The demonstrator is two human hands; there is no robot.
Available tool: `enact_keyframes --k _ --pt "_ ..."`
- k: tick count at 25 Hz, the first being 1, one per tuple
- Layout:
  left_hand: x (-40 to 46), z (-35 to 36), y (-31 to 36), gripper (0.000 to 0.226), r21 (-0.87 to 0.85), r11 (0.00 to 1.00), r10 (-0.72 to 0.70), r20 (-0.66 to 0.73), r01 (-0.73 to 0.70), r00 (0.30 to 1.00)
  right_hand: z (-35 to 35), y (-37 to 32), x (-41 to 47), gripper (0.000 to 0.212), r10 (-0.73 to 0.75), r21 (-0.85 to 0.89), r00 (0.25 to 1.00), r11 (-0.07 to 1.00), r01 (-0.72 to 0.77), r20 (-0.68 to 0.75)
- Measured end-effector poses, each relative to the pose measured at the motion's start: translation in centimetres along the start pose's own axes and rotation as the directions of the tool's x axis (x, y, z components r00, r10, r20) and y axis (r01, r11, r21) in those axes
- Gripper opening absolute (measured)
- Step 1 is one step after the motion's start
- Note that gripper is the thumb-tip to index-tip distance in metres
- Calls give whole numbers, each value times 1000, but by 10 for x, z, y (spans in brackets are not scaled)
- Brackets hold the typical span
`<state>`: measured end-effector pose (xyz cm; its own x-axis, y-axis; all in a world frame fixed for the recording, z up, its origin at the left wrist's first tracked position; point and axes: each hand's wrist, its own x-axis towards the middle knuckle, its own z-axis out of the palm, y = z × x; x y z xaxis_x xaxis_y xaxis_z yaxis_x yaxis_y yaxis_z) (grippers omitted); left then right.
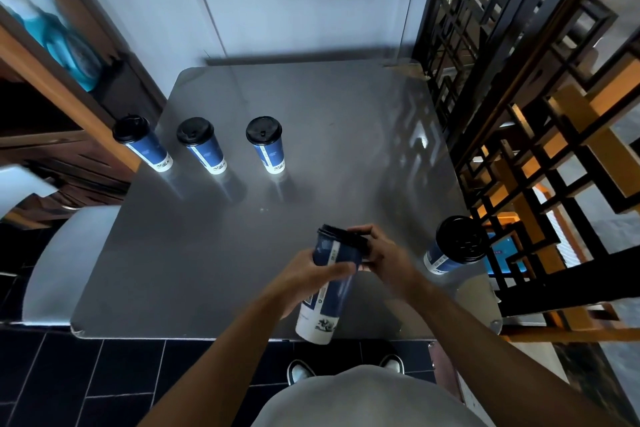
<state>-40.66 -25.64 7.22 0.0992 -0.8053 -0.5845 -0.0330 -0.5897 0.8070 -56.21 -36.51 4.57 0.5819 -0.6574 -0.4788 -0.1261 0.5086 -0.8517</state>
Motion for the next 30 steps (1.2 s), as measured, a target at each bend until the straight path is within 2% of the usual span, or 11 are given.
enact_keyframes --k 2,3,6,7,10,17,19,23,27,29,30 --pt "-1 3 -7 46 214 975 76 -59 -62 995 -5 -8 -5 23 54 -28 999 998 -54 -8" --pt "-1 6 -10 56 329 942 110 -100 -72 989 -6 -13 -7 31 71 -75 997 995 -71 -6" --pt "-6 14 -11 69 624 775 243 -156 -95 957 3 -20 -9 44 59 -236 997 971 -48 41" --pt "-7 17 -9 68 671 732 291 -159 -113 944 9 -18 -9 46 46 -251 998 967 -35 41" --pt "-9 22 -3 65 723 676 390 -186 -143 902 22 -14 -11 30 -45 -238 999 970 50 23" --pt "-17 26 4 75 744 634 531 -218 -213 819 28 -37 -26 25 -153 -227 987 961 159 43" --pt "-17 26 6 81 731 655 495 -224 -191 840 29 -44 -29 20 -144 -260 988 953 156 64" --pt "-17 25 8 90 687 714 365 -201 -135 909 27 -52 -34 23 -100 -318 988 939 132 115" --pt "-16 25 7 72 475 867 263 -176 -153 949 29 -58 -34 26 -33 -374 986 923 93 163" --pt "-14 24 8 70 322 937 203 -174 -140 964 31 -61 -29 34 24 -290 991 957 15 131" --pt "-14 23 11 76 227 966 167 -192 -122 967 30 -62 -25 37 20 -190 995 982 -2 96"
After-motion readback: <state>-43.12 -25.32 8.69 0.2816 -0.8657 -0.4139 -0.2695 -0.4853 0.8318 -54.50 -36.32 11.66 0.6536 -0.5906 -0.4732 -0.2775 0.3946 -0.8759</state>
